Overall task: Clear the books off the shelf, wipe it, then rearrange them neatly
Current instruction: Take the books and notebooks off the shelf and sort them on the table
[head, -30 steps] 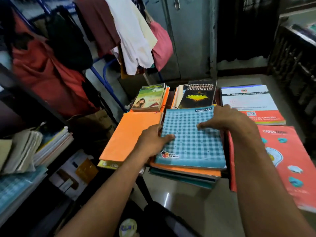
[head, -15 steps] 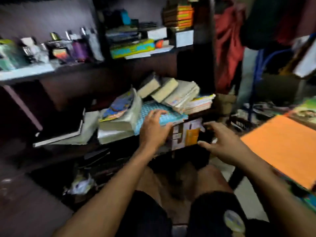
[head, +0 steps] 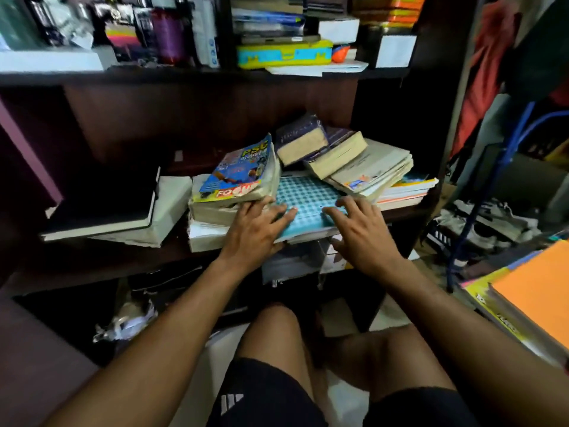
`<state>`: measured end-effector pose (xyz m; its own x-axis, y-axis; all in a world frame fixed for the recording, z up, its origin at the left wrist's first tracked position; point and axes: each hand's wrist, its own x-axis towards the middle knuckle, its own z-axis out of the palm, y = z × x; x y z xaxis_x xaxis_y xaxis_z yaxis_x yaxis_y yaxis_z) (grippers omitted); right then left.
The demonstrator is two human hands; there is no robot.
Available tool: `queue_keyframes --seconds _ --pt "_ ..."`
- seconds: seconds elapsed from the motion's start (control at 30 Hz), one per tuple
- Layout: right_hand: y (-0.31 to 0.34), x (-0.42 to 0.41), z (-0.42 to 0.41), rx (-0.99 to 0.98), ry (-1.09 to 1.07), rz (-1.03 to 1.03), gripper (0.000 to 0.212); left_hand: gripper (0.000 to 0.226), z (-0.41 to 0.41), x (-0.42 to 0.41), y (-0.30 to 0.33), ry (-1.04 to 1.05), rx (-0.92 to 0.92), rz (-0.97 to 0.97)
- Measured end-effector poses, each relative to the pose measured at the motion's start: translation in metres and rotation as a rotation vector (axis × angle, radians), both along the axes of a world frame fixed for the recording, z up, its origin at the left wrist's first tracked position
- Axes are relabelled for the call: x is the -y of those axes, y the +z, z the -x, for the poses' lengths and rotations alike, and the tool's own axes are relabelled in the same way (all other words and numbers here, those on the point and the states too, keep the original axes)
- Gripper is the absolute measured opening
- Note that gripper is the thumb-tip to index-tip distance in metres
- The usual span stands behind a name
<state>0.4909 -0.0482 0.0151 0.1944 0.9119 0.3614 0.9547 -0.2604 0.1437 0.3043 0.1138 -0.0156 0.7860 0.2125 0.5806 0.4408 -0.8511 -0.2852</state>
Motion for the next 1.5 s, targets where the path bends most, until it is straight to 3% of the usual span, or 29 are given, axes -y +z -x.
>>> queue_keyframes --seconds 0.17,0.47,0.63,0.77,1.0,1.27,1.37,1.43,1.5 --pt "-0.007 -0.009 -0.003 -0.106 0.05 -0.006 0.071 0.064 0.0 -0.015 0.014 -0.094 0.008 -0.09" --pt "0.006 -0.018 -0.015 -0.189 0.132 -0.015 0.054 0.054 0.001 -0.037 0.028 -0.276 -0.008 0.004" --pt "0.014 -0.021 -0.021 -0.159 0.162 -0.074 0.059 0.043 -0.001 -0.035 0.018 -0.217 0.219 -0.097" --pt "0.006 -0.031 -0.01 -0.083 0.11 -0.062 0.069 0.045 0.0 -0.034 0.018 -0.228 0.176 -0.083" --pt "0.014 -0.025 0.003 -0.058 0.076 -0.011 0.059 0.045 -0.001 -0.037 0.02 -0.229 0.224 0.067" --pt "0.03 0.045 0.03 -0.057 0.087 0.009 0.058 0.043 0.003 -0.027 0.029 -0.182 0.093 0.095" --pt "0.032 0.073 0.039 -0.067 0.102 0.001 0.058 0.045 0.003 -0.016 0.027 -0.158 0.061 0.204" --pt "0.034 0.088 0.04 -0.073 0.097 -0.013 0.057 0.049 0.004 0.009 0.025 -0.108 0.154 0.248" --pt "0.039 0.102 0.043 -0.081 0.094 -0.009 0.055 0.06 0.009 0.052 0.013 -0.075 0.36 0.374"
